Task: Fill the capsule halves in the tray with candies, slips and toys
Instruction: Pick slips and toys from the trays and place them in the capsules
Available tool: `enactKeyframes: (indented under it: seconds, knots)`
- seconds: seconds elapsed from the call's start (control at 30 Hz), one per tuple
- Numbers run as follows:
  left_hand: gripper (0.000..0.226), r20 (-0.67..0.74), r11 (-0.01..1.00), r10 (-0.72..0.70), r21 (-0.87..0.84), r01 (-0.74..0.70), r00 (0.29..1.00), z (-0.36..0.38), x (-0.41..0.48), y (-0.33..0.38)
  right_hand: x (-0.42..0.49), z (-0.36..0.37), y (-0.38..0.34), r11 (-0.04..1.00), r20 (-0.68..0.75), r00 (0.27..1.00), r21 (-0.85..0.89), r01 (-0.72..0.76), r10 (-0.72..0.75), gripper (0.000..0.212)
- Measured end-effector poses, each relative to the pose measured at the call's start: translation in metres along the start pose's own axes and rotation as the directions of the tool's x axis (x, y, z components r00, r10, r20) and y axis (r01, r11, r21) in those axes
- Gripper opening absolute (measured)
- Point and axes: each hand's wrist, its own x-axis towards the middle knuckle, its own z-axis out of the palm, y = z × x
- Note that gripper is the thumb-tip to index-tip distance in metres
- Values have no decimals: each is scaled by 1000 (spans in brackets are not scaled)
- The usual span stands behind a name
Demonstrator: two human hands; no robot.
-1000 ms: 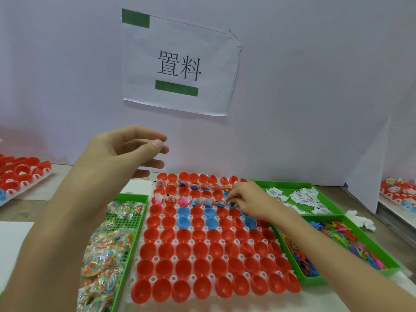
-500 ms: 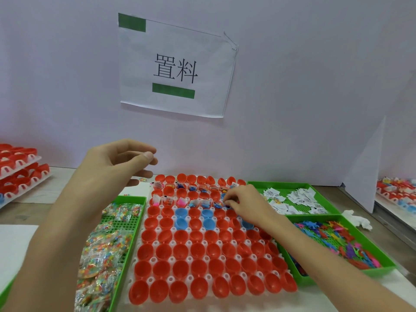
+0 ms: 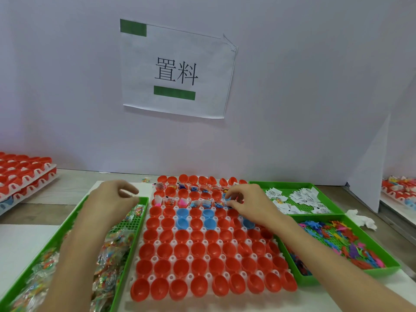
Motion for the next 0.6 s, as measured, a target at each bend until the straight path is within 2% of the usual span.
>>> enactKeyframes:
  seconds: [0.13,0.23,0.3,0.37,0.43,0.6]
  knots:
    - [22,146,986,-127,123,109,981,5,6,-16,-2,-15,20,996,-193,979,67,-51,63,13]
    - [30,201,976,-179,160,148,963,9,5,-20,-3,-29,52,969,-274,929,60,-241,248,18]
    - [34,192,969,-206,175,173,959,13,5,-21,-7,-35,79,924,-228,899,13,-382,375,18]
    - [34,155,964,-229,173,201,961,16,6,-23,-15,-37,100,868,-112,870,-83,-489,479,22]
    - [32,101,963,-244,146,228,964,19,7,-26,-23,-34,113,829,-45,832,-75,-555,553,28]
    - [28,69,965,-260,63,256,963,21,8,-30,-28,-27,115,835,-155,826,-4,-550,542,17]
